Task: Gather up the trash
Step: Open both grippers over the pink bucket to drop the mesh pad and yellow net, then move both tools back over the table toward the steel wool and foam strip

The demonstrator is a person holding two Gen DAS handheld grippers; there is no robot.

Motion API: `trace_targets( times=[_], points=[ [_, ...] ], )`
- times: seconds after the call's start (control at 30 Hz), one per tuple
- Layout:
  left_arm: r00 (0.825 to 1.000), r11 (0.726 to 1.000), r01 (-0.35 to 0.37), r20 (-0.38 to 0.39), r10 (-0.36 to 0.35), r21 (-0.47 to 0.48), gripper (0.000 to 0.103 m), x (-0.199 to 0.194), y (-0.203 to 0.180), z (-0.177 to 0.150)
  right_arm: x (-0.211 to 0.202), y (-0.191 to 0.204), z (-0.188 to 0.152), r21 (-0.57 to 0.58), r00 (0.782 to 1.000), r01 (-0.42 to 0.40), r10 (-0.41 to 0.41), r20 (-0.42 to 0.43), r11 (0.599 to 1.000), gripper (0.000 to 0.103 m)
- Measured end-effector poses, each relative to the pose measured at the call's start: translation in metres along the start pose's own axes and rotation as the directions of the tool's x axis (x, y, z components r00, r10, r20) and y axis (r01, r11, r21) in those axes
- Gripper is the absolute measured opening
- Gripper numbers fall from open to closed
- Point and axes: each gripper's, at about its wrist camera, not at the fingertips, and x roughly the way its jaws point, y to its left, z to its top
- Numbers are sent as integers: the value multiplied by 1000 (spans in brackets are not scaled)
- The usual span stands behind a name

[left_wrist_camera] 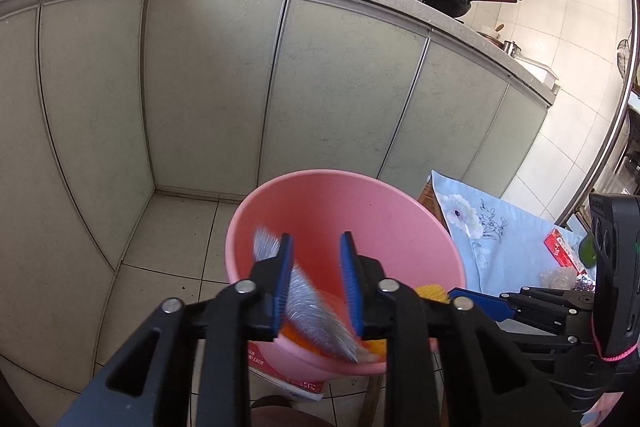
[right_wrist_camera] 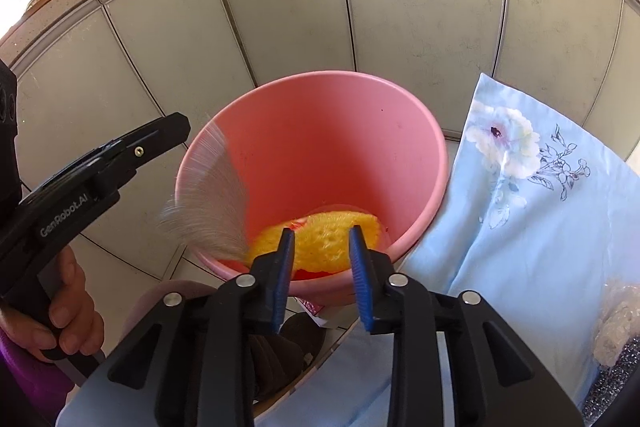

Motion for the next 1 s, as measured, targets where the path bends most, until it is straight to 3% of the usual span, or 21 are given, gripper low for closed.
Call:
trace_targets(
  times=[0.1,0.5,0.67,1.0],
  points=[
    [1000,1000,1,8,-1,4,28,-5,-2,2,-6,1,-2,-4,1000,-4,4,17,1000,36],
    [999,998,24,25,-26,65,29,-32,-28,1,-45,-6,-16,-19,996,-3,5,92,1000,36],
    [998,995,64,15,-65,76,38,-43,-45,0,-71,-9,-28,-27,991,14,-10,132,1000,36],
    [989,980,151,-23,-149,133,39,-58,-96,-9,-126,-29,-65,-12,977,82,-78,198,997,36]
  ],
)
